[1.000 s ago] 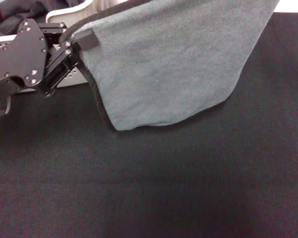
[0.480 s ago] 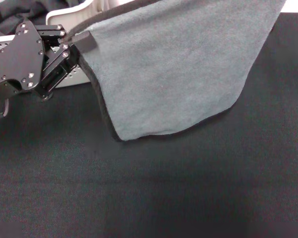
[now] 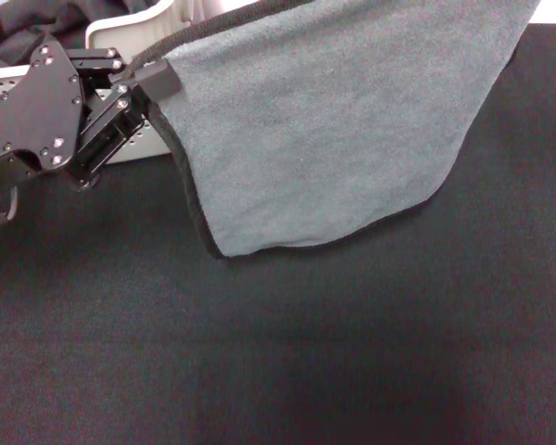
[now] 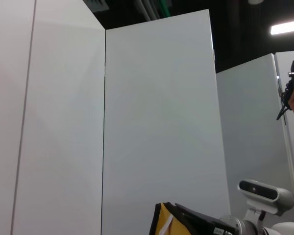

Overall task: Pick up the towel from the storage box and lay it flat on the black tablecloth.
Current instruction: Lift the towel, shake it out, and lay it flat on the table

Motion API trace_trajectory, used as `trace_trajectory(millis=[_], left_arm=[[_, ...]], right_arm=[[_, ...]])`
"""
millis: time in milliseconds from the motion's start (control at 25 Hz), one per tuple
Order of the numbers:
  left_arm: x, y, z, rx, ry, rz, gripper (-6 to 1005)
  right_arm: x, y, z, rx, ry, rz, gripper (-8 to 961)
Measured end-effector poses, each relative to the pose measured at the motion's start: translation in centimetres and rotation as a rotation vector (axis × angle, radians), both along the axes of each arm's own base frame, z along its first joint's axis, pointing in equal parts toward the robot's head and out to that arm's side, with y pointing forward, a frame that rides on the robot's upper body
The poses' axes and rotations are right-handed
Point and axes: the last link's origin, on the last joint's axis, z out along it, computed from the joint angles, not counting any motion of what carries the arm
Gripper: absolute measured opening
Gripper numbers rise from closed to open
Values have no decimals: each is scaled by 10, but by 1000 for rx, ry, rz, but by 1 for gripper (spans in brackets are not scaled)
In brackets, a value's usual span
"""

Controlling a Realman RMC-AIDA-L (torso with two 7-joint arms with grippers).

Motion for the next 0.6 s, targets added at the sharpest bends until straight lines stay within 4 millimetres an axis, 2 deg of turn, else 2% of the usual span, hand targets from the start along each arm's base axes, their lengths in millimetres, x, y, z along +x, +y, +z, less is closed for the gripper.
trace_trajectory(millis=[400,600], left_arm=[[3,5,0,-103,16,15,28],[3,2,15,-168,36,-11,20]], right_arm=[[9,-1,-11,-71,32,-28,11],[15,-6,-25,-223,41,-61,11]])
